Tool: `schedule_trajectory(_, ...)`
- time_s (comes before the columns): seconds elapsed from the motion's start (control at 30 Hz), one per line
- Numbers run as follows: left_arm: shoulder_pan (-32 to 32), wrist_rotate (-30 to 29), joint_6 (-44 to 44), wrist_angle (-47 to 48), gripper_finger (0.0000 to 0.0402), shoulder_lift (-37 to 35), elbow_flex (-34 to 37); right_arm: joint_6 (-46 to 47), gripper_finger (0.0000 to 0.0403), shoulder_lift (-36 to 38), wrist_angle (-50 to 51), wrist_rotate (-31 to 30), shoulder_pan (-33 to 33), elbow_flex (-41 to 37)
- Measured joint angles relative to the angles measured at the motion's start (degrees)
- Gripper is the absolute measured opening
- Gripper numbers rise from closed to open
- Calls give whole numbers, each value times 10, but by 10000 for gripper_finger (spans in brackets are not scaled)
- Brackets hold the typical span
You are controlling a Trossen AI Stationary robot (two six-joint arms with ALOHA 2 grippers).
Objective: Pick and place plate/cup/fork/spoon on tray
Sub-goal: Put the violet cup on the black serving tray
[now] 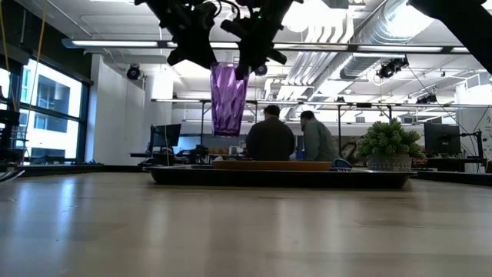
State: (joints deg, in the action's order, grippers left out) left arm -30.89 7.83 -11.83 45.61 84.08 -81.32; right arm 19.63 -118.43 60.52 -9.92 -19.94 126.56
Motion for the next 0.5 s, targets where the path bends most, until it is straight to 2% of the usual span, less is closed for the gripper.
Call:
schedule_trajectory(0.2, -1, -19, 9, -35, 70, -2, 2, -7, 0, 0, 5, 1, -11, 0)
schedule_trajectory(0.33, -12, -6, 6, -56, 70, -12, 3, -17, 0, -2, 11, -6, -21, 0)
schedule_trajectory(0.5, -27, -3, 15, -37, 70, -12, 3, -19, 0, -6, -4, 1, -32, 1)
